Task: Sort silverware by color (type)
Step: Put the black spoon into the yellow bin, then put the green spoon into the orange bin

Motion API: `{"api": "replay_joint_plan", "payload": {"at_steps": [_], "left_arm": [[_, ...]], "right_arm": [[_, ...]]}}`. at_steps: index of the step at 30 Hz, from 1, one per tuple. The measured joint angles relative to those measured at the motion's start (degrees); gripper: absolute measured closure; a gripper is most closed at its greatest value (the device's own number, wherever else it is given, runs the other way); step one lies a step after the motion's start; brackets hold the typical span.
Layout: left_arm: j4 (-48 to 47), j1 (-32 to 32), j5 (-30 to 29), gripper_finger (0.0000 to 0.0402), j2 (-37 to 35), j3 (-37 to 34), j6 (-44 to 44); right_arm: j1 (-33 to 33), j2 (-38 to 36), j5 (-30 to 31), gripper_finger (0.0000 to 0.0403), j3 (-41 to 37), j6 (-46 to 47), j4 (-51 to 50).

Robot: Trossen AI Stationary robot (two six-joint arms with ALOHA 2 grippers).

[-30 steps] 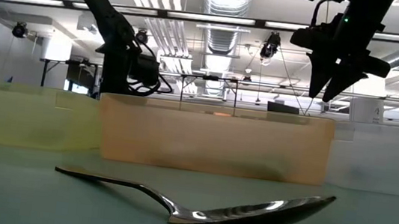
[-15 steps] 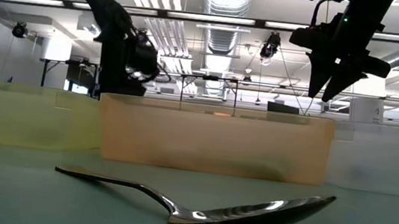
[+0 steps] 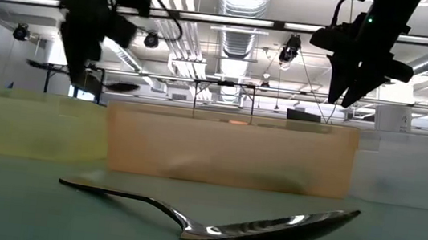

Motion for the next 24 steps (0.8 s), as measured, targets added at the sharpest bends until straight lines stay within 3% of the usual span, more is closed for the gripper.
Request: {"api": "replay_joint_plan", "payload": {"at_steps": [5,10,16,24], "left_arm": [[-3.95,-11.37,-0.11,0.0400,-5.53,-0.54,-12.68],[-5.51,-18.23,-0.12,0.0392,-6.96,-2.29,-20.26],[-5.40,-20.07,-0.33,0.0376,-6.52,-5.11,-26.52],[-4.38,-20.07,-0.39,0.0330,-6.09,-5.18,-28.10]], "right_arm": [[0.00,0.00,-0.02,0.0262,0.00,-0.35,0.79],[0.00,0.00,-0.02,0.0266,0.00,-1.81,1.44],[-0.26,0.00,-0.02,0.0262,0.02,-6.79,4.31],[-1.59,-0.02,-0.07,0.0260,0.02,-13.47,10.60]]}}
